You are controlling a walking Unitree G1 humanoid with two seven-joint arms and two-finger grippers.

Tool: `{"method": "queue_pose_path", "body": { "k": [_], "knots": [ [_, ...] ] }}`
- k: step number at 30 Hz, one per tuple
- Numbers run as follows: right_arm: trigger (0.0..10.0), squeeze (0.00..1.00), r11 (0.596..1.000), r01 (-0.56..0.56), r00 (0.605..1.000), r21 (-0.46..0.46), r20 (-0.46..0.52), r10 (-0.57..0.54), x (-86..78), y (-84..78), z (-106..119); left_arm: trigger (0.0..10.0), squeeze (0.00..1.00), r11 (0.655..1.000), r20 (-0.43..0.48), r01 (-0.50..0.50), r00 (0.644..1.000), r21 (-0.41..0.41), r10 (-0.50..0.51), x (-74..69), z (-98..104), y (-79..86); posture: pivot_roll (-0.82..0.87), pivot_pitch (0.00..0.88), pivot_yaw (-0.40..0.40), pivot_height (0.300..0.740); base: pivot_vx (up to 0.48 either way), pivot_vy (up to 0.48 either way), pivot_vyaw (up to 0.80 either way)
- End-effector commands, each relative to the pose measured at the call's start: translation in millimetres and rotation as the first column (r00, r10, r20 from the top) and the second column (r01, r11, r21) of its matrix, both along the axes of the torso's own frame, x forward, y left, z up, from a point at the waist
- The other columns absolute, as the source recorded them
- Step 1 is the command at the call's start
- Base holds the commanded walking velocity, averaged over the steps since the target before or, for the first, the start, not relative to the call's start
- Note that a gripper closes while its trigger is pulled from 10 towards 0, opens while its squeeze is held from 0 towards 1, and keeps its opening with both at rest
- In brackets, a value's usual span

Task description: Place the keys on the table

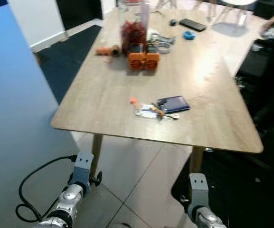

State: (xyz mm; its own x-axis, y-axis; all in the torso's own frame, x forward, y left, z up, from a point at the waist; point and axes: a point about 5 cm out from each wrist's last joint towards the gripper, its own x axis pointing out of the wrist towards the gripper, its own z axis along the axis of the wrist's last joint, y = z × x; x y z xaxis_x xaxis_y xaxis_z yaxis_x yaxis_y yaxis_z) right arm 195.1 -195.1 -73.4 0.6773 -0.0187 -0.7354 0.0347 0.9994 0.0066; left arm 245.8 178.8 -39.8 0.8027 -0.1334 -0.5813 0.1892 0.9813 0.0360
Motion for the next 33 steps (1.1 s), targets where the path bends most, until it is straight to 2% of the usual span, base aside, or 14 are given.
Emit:
{"method": "queue_pose_path", "body": {
  "k": [1,17,33],
  "knots": [
    [10.0,0.00,1.000,-0.001,1.000,-0.002,-0.012,0.001,-4.6,0.3,-3,10.0,0.00,1.000,-0.007,-0.004,1.000,0.017,0.004,-2.6,-1,5.3,0.03,0.057,0.015,0.740,0.000,0.000,0.80],
    [10.0,0.00,1.000,-0.004,1.000,-0.006,0.008,0.004,-1.5,-2.0,0,10.0,0.00,1.000,0.023,-0.015,1.000,-0.015,0.015,2.5,3,1.1,0.03,0.040,0.008,0.740,0.000,0.000,0.80],
    [10.0,0.00,1.000,-0.005,0.998,0.028,0.057,0.004,8.3,6.2,5,10.0,0.00,1.000,0.022,-0.012,1.000,-0.016,0.013,3.1,3,1.3,0.03,0.036,0.008,0.740,0.000,0.000,0.80]
  ]
}}
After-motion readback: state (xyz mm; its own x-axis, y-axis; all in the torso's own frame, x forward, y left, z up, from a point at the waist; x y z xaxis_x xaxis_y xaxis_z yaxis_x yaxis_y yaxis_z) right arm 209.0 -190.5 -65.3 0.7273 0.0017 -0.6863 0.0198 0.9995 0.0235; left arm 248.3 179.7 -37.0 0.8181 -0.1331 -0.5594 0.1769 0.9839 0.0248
